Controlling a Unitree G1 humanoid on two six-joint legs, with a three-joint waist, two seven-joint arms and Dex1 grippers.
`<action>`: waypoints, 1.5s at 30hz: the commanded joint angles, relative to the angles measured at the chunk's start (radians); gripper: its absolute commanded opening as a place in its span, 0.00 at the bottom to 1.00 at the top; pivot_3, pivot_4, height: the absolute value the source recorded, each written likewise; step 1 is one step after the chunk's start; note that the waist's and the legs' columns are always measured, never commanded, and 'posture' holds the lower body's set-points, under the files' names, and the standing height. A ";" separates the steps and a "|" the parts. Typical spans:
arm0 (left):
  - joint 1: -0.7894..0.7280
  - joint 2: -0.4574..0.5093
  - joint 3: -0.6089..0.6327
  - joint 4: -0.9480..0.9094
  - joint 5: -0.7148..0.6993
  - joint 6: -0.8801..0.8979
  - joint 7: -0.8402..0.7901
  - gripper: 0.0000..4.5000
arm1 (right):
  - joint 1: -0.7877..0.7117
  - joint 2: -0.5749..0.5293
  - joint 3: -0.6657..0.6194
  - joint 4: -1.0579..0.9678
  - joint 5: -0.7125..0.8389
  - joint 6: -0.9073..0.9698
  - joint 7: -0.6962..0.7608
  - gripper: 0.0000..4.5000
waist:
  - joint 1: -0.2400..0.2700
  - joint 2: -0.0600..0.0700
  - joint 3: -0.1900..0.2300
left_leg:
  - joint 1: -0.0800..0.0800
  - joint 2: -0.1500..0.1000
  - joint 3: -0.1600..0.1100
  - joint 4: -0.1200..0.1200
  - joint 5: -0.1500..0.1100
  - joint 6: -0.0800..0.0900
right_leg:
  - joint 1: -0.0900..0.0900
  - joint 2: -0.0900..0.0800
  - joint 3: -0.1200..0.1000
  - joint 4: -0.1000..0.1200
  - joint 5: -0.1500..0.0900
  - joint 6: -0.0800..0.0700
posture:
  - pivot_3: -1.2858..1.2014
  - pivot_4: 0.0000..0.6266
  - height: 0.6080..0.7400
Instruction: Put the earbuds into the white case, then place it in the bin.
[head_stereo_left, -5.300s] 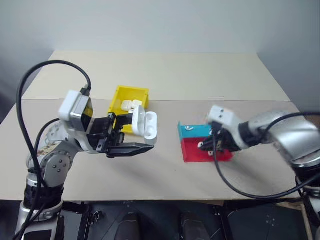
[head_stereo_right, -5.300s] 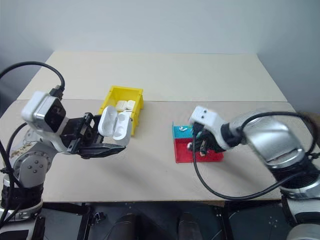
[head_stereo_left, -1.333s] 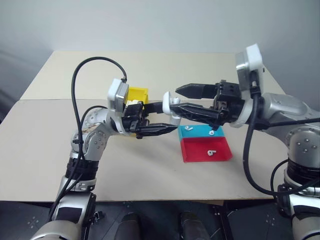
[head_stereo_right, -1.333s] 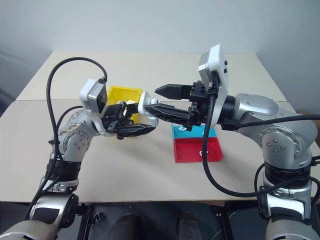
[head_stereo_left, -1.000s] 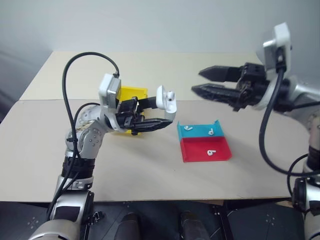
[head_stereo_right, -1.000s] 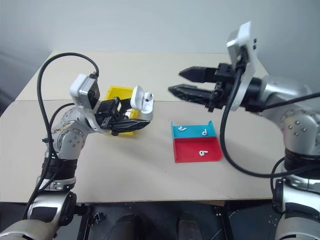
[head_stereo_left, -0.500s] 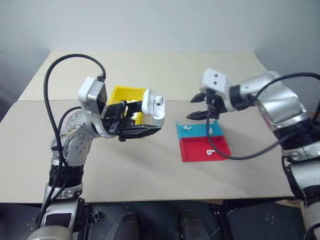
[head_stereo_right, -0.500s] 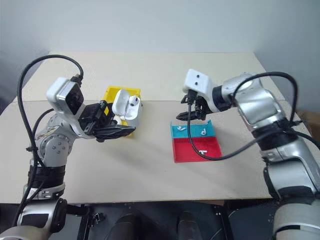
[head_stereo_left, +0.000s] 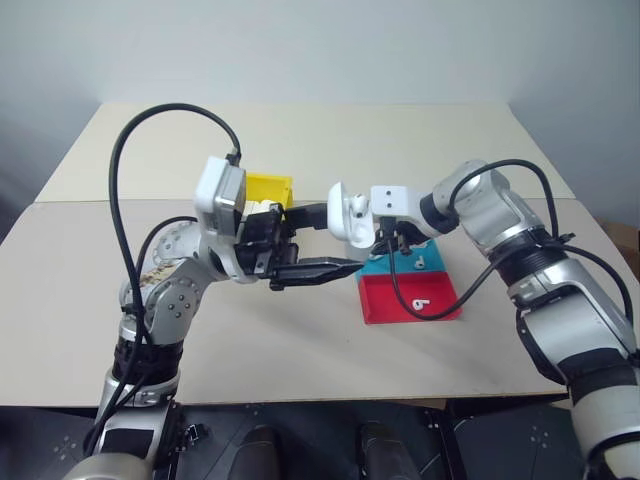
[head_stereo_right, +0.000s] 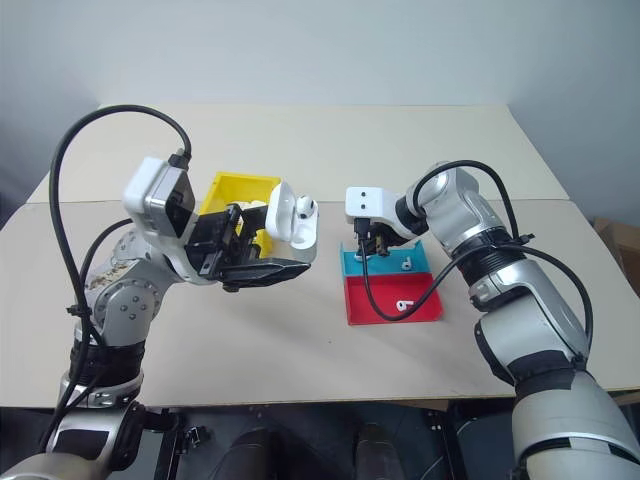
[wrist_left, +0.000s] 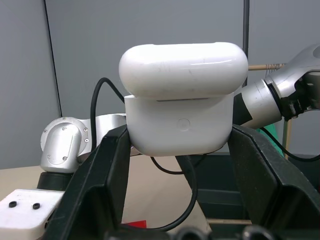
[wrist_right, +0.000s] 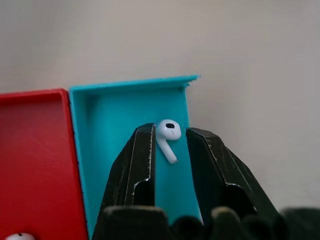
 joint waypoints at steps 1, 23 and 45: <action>0.015 0.011 0.008 -0.055 -0.023 0.005 0.013 0.60 | -0.031 0.016 -0.030 0.058 -0.032 -0.070 0.007 0.28 | 0.000 0.000 0.000 | 0.000 0.000 0.000 0.000 0.000 0.000 | 0.000 0.000 0.000 0.000 0.000 0.000 | 0.52 0.24 1.00; 0.071 0.100 0.074 -0.066 -0.086 0.022 0.024 0.60 | -0.077 0.088 -0.064 0.247 -0.136 -0.269 -0.001 0.62 | -0.002 0.000 0.000 | 0.000 0.000 0.000 0.000 0.000 -0.001 | 0.000 0.000 0.000 0.001 0.000 0.000 | 0.52 0.24 1.00; 0.093 0.107 0.088 -0.098 -0.089 0.019 0.060 0.60 | -0.122 0.173 -0.078 0.470 -0.224 -0.343 -0.097 0.62 | -0.022 0.001 0.000 | 0.001 0.000 0.000 -0.001 0.000 -0.001 | 0.001 0.000 0.000 0.002 0.000 0.000 | 0.52 0.24 1.00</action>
